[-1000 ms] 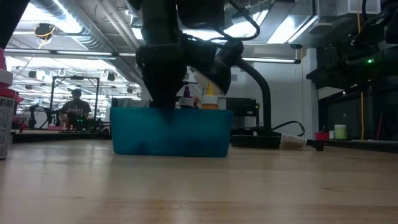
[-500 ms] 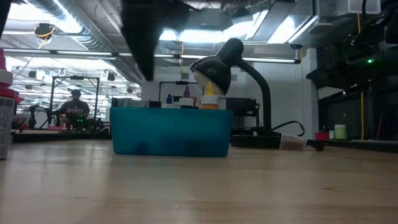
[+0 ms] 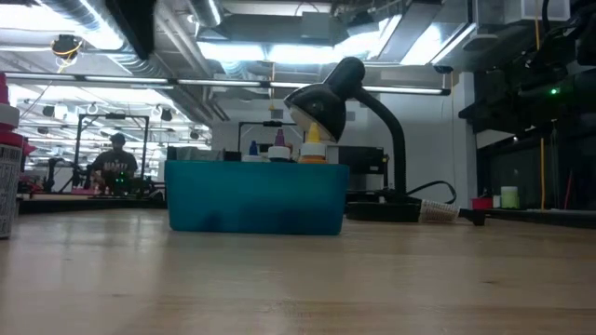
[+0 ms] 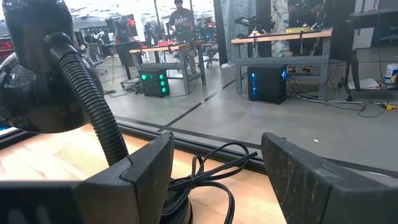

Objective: Pick & Place food coloring
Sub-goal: Put the small dark blue food coloring bottle into the blue bin

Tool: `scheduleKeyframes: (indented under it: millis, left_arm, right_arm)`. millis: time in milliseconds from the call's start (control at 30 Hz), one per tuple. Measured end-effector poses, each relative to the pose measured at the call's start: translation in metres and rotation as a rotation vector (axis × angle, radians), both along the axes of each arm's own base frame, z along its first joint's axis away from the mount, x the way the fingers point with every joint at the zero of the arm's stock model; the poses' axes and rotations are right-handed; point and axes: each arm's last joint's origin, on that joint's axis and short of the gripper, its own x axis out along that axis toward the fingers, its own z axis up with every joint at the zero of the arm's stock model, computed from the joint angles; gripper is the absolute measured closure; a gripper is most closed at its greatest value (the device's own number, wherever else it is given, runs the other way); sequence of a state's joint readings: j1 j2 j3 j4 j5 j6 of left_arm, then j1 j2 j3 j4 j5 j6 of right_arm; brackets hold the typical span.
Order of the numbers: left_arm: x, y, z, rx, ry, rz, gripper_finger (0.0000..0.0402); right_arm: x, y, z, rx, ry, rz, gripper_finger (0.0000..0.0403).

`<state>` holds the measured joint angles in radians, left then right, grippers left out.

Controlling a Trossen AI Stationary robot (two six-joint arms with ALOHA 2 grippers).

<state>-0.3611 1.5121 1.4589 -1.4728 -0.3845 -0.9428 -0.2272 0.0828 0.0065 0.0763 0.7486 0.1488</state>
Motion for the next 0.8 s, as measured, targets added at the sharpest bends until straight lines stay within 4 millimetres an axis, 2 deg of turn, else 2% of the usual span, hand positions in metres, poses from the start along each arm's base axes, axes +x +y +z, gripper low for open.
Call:
scheduleKeyframes:
  millis: [400, 800]
  left_arm:
    - [-0.051, -0.031, 0.012, -0.156, -0.032, 0.116, 0.0190]
    - [-0.091, -0.083, 0.010, -0.221, -0.087, 0.178, 0.0190]
  right_arm:
    - [0.000, 0.000, 0.000, 0.000, -0.001, 0.000, 0.0159]
    - [0.000, 0.000, 0.000, 0.000, 0.000, 0.000, 0.0159]
